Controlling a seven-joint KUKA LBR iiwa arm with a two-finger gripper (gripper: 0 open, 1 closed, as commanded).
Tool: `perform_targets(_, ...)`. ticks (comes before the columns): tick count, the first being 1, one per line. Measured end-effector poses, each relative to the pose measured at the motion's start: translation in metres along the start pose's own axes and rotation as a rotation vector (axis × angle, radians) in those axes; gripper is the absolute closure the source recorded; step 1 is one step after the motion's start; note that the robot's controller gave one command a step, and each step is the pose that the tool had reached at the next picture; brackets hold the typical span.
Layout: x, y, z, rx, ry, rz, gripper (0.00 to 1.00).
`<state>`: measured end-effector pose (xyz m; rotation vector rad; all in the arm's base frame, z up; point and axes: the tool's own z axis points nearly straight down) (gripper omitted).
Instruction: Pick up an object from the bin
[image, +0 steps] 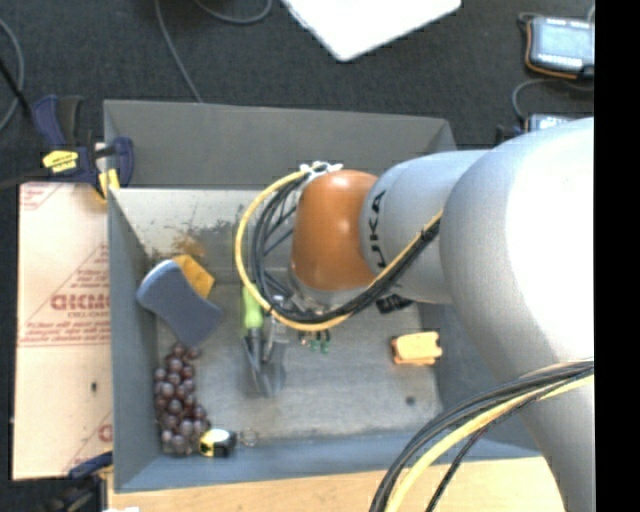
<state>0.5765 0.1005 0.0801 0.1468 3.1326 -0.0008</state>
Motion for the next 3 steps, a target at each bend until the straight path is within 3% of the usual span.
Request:
perform_targets(1,-0.018,0.010,-0.055,0.001,-0.007,-0.280,0.00)
perform_targets(2,-0.024,0.015,-0.088,0.001,-0.008,-0.518,0.00)
perform_targets(3,-0.025,0.023,-0.055,0.002,-0.022,-0.564,0.00)
